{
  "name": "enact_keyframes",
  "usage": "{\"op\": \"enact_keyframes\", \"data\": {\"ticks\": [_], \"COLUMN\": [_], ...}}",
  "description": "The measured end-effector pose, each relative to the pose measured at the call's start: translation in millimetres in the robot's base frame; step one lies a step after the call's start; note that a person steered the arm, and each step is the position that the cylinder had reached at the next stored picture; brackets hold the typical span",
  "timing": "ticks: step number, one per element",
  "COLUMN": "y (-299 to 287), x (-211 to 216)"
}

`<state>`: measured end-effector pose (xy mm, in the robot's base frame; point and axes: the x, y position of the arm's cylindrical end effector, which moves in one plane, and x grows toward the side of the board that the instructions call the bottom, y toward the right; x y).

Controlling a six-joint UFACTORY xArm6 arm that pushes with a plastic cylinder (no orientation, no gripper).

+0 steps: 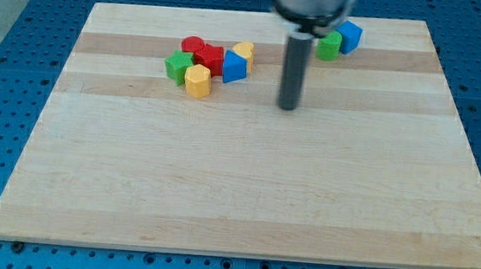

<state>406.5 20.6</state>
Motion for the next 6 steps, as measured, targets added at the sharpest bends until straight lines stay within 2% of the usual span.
{"op": "enact_keyframes", "data": {"ticks": [1, 2, 4, 6], "y": [-92.8, -144.7, -138.5, -88.6], "x": [-0.3, -11.6, -56.4, -71.9]}}
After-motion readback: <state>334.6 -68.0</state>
